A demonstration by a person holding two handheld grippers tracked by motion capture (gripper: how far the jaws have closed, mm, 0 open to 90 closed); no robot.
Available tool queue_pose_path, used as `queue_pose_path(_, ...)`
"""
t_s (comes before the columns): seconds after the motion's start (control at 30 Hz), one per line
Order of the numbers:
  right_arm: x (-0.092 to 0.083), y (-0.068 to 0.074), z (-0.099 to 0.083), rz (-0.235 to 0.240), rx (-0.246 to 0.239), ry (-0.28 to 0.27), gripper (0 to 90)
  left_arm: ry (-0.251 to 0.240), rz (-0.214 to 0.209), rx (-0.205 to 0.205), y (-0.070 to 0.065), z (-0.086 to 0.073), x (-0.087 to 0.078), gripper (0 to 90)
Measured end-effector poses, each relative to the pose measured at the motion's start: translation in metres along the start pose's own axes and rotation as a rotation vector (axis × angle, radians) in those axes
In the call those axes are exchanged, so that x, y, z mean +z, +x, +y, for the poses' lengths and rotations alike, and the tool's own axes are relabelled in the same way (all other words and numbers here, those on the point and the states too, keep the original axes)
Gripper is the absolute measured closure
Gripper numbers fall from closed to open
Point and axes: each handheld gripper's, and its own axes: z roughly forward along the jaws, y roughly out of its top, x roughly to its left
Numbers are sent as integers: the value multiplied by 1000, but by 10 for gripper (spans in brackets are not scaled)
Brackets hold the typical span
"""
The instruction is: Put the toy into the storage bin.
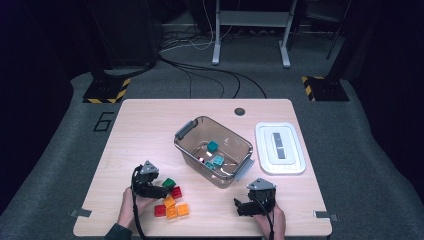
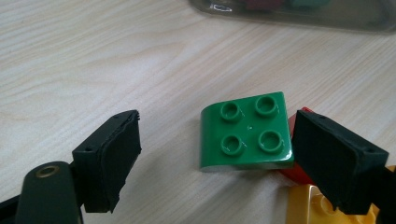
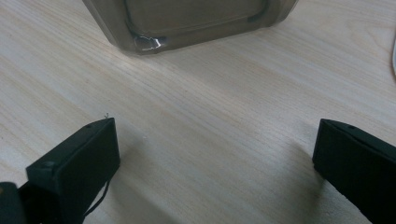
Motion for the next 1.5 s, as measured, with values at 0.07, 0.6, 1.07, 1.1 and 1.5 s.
queue_pose_path(0.07, 0, 0, 0, 0, 0, 0, 0, -1, -14, 3, 0, 0, 0, 219)
queue_pose_path(0.6, 0, 0, 0, 0, 0, 0, 0, 0, -34, -5, 1, -1, 0, 436)
queue_pose_path(1.07, 0, 0, 0, 0, 0, 0, 0, 29, 18, 40, -3, -2, 8, 430)
queue_pose_path(1.1, 0, 0, 0, 0, 0, 1, 0, 29, 15, 33, -3, -2, 8, 430)
queue_pose_path(1.5, 0, 0, 0, 0, 0, 0, 0, 6, 32, 43, -4, -5, 9, 424)
